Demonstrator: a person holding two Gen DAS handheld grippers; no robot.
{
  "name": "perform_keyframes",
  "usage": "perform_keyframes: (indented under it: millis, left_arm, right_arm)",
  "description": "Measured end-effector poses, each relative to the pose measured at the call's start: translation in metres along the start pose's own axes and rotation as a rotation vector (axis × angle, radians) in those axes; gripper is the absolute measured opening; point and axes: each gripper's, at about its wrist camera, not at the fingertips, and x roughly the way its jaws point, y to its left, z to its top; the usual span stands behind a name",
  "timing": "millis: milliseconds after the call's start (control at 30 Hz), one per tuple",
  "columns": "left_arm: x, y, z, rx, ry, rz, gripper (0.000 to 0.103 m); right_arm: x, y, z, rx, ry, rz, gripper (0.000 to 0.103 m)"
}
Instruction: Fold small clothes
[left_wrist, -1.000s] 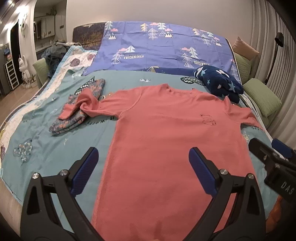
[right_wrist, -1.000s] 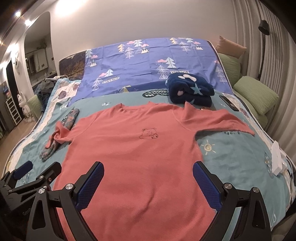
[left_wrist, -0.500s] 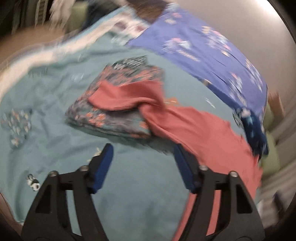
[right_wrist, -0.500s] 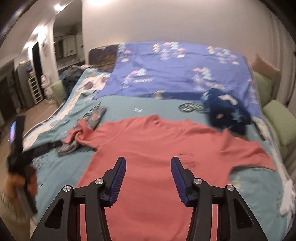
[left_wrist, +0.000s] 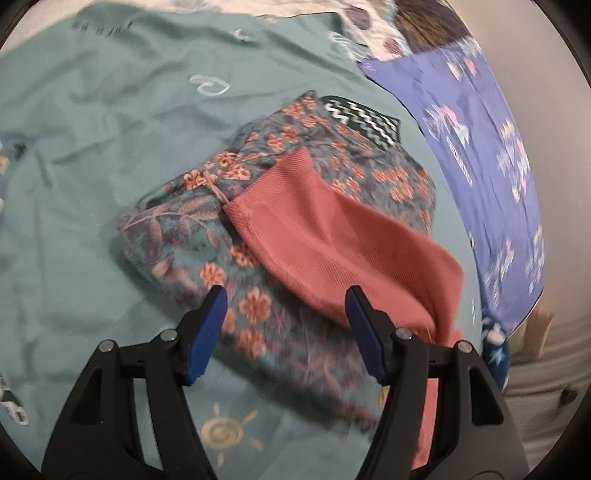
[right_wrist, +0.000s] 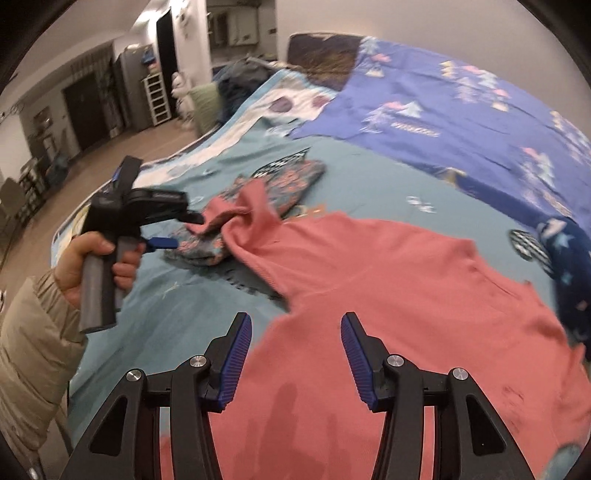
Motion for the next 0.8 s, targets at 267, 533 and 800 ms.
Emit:
perform_keyframes:
  millis: [267,533,800]
  left_arm:
    - [0.017,0.023,0.021,-0.190,-0.071,-0.050,0.026]
    - [-0.011,0.005,0.017,-0.157,-0.167,-0.129,0.003]
    - [-0.083,-0.065,0.001,0.046,-0.274,-0.166,0.003]
  right_arm:
    - [0.057,0.024,0.018,-0.101,0.048,0.072,0.052]
    - [0.111,0.031,0.025,-0.092,0.109,-0.029,0.015]
    - [0.063,-0.025,0.021,0.146,0.041,0.051,0.006]
